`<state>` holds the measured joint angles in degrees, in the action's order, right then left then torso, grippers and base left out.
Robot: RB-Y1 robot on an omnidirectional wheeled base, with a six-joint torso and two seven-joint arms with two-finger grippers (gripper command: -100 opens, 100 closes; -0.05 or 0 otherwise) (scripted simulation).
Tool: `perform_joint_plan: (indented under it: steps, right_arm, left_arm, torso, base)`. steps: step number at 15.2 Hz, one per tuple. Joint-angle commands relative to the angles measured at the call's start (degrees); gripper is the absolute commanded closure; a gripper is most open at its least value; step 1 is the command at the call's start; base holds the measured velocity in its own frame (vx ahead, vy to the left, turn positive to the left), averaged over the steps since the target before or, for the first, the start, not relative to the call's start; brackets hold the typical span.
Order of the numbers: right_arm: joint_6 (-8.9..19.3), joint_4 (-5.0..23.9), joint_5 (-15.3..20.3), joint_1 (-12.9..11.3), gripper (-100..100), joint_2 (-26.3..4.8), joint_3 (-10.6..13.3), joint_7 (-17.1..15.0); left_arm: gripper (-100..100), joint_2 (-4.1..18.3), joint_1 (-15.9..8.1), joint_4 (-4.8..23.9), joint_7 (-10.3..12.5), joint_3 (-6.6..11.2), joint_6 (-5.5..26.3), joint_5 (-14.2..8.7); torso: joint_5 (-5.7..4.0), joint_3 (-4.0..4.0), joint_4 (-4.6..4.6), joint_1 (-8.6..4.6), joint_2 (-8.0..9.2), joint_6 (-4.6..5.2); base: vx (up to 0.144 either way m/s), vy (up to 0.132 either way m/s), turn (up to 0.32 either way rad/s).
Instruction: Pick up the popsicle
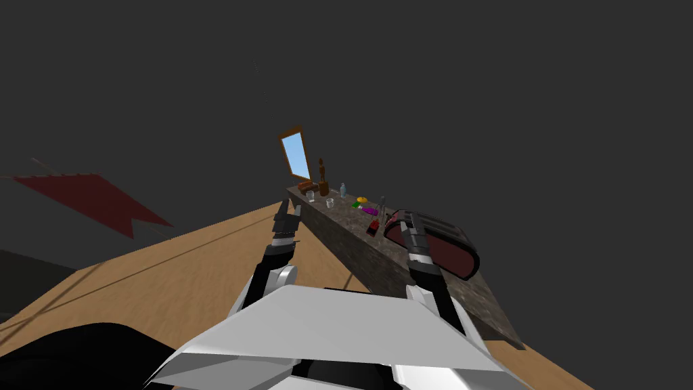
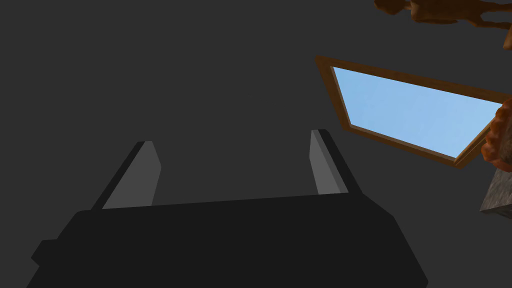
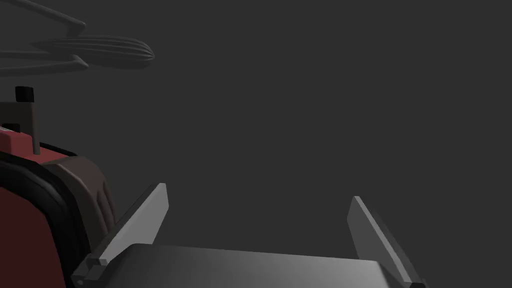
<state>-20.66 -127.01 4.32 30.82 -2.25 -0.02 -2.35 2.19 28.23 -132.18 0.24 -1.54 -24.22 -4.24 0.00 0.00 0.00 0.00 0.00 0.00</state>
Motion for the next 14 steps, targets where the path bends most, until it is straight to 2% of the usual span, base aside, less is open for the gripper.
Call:
perform_joint_plan:
  steps: [1,3,4,8,9,10,11,12,13,14]
  right_arm:
    - [-1.2,0.2,0.7,-0.8,-100,-2.5,-0.2,0.0]
    - [-2.9,0.7,1.8,-2.0,-100,-5.1,-0.5,0.2]
    - [-2.9,0.7,1.8,-2.0,-100,-5.4,-0.5,0.2]
    - [-6.4,2.2,4.4,-4.5,-100,-10.9,-1.1,1.0]
    - [-6.4,2.2,4.4,-4.5,-100,-11.1,-1.1,1.0]
    - [-7.8,2.9,5.5,-5.4,-100,-13.1,-1.3,1.4]
    - [-7.8,2.9,5.5,-5.4,-100,-13.3,-1.3,1.4]
    - [-9.3,3.7,6.8,-6.4,-100,-15.1,-1.4,1.9]
    - [-9.3,3.7,6.8,-6.4,-100,-15.8,-1.4,1.9]
    - [-10.8,4.6,8.2,-7.3,-100,-17.4,-1.5,2.5]
  left_arm:
    - [0,0.0,0.0,0.0,0.0,0.00,0.0,0.0]
    - [0,0.0,0.0,0.0,0.0,0.00,0.0,0.0]
    - [0,0.0,0.0,0.0,0.0,0.00,0.0,0.0]
    - [0,0.0,0.0,0.0,0.0,0.00,0.0,0.0]
    - [0,0.0,0.0,0.0,0.0,0.00,0.0,0.0]
    - [0,0.0,0.0,0.0,0.0,0.00,0.0,0.0]
    - [0,0.0,0.0,0.0,0.0,0.00,0.0,0.0]
    - [0,0.0,0.0,0.0,0.0,0.00,0.0,0.0]
    - [0,0.0,0.0,0.0,0.0,0.00,0.0,0.0]
    - [0,0.0,0.0,0.0,0.0,0.00,0.0,0.0]
  torso:
    - [0.00,0.00,0.00,0.00,0.00,0.00]
    - [0.00,-0.02,0.00,0.00,-0.04,0.01]
    - [0.01,-0.03,-0.01,0.01,-0.05,0.00]
    - [0.01,-0.03,-0.01,0.06,-0.05,0.00]
    - [0.01,-0.03,-0.01,0.05,-0.05,0.00]
    - [0.01,-0.03,-0.01,0.04,-0.05,0.00]
    - [0.01,-0.03,-0.01,0.04,-0.05,0.00]
    - [0.01,-0.03,-0.01,0.04,-0.04,0.00]
    - [0.01,-0.03,-0.01,0.04,-0.05,-0.01]
    - [0.01,-0.03,-0.01,0.05,-0.05,0.00]
  base:
    - [0.006,0.004,-0.053]
    - [0.013,0.012,-0.073]
    - [0.012,0.016,-0.030]
    - [0.009,0.018,-0.036]
    - [0.008,0.013,-0.018]
    - [0.007,0.016,-0.018]
    - [0.006,0.016,-0.017]
    - [0.007,0.017,-0.017]
    - [0.008,0.018,-0.012]
    - [0.010,0.022,-0.005]
